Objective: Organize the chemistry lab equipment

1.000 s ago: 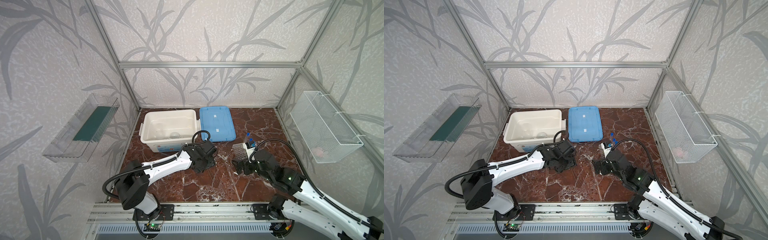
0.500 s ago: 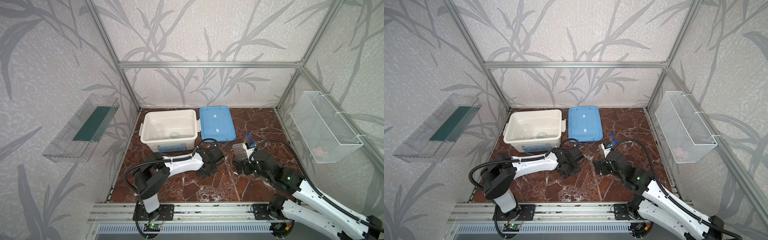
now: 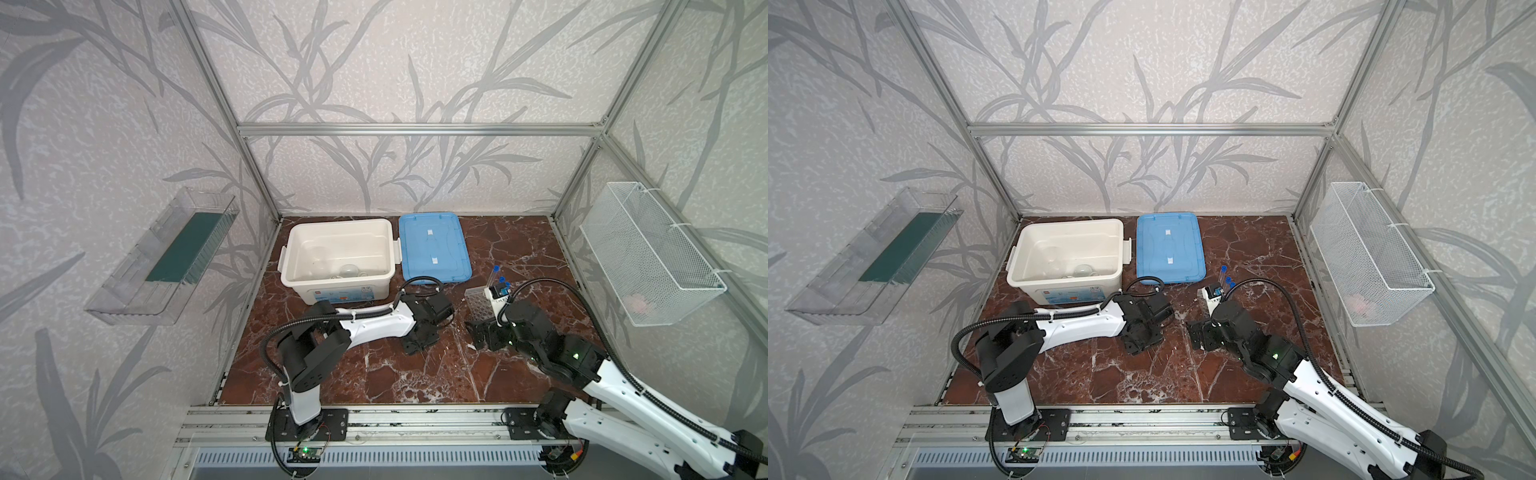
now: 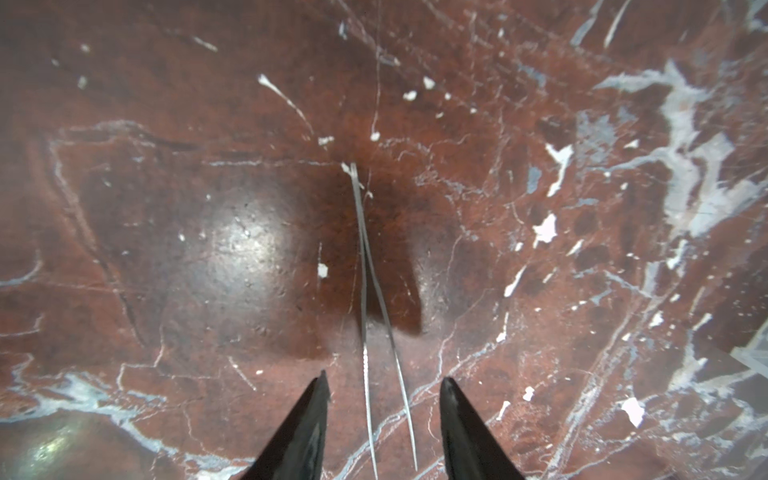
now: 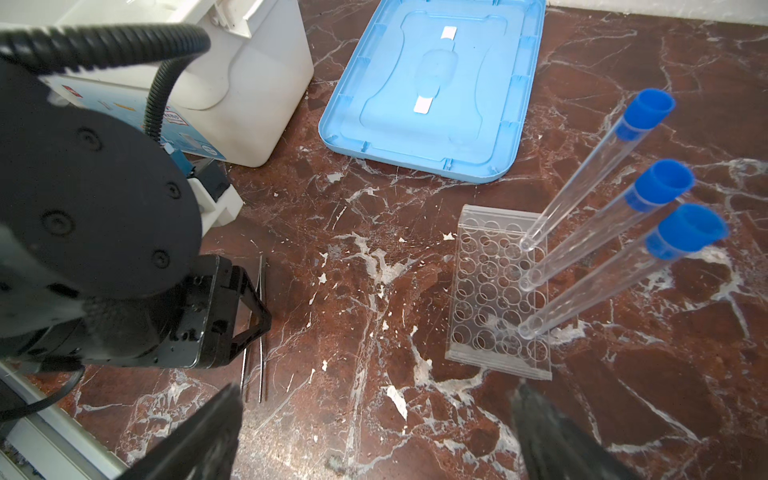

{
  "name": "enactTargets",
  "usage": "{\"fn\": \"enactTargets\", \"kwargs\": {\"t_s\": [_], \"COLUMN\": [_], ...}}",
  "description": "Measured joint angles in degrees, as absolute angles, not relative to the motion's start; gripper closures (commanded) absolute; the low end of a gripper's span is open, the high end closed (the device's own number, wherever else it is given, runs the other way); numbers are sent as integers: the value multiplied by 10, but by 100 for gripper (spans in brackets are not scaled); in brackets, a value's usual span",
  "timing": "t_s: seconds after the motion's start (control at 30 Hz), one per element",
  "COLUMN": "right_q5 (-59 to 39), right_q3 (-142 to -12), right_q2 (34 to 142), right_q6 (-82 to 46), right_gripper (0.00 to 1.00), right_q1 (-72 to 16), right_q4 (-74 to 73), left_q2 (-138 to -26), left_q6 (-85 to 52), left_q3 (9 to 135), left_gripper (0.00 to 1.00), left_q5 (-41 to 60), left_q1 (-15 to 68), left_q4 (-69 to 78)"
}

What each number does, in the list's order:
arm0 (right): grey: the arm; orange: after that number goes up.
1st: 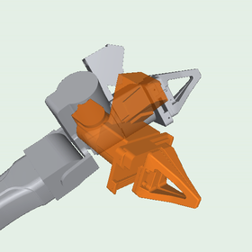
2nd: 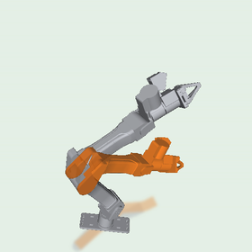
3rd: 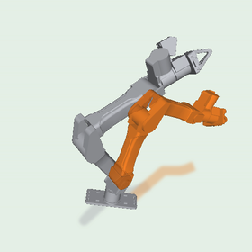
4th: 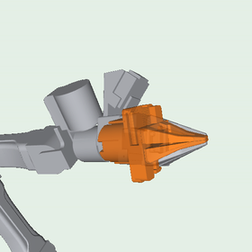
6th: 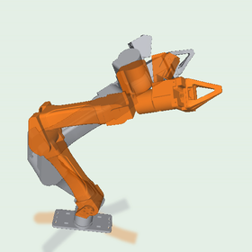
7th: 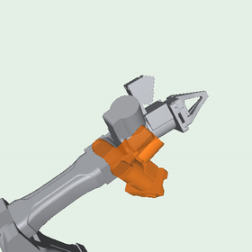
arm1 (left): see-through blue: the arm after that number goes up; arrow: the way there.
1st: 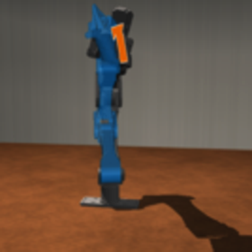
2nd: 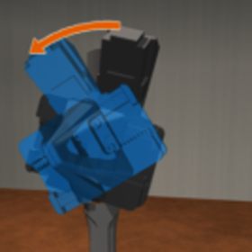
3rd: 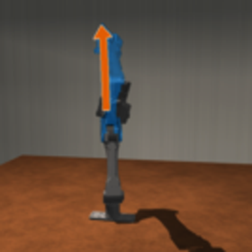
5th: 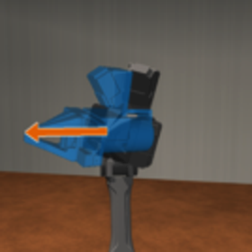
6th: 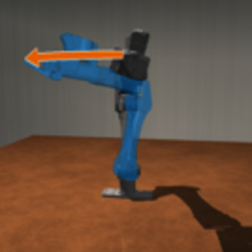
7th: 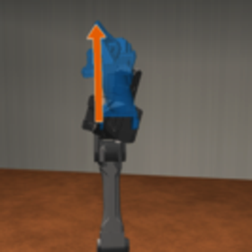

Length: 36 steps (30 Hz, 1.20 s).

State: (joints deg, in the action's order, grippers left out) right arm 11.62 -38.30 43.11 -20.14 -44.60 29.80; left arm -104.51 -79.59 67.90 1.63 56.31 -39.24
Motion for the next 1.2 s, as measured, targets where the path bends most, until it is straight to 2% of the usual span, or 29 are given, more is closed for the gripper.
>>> {"fn": "enactTargets", "kwargs": {"t_s": [0.17, 0.37, 0.67, 0.77, 0.87, 1.0, 1.2], "right_q5": [117, 119, 120, 121, 122, 124, 125], "right_q3": [-383, -381, -380, -378, -376, -376, -376], "right_q2": [429, 427, 423, 422, 422, 421, 419], "right_q6": [-201, -201, -200, -199, -199, -199, -199], "right_gripper": [1, 1, 1, 1, 1, 1, 1], "right_q1": [-445, -445, -445, -445, -445, -445, -445], "right_q4": [298, 298, 298, 298, 299, 299, 299], "left_q2": [-1054, -1061, -1067, -1071, -1071, -1071, -1069], "left_q6": [-796, -798, -802, -802, -804, -806, -806], "left_q3": [679, 682, 686, 689, 689, 689, 689], "left_gripper": [55, 66, 76, 85, 88, 100, 100], "left_q5": [18, 25, 31, 32, 33, 32, 29], "left_q1": [564, 566, 569, 569, 569, 569, 569], "left_q4": [-389, -389, -392, -393, -393, -393, -392]}}
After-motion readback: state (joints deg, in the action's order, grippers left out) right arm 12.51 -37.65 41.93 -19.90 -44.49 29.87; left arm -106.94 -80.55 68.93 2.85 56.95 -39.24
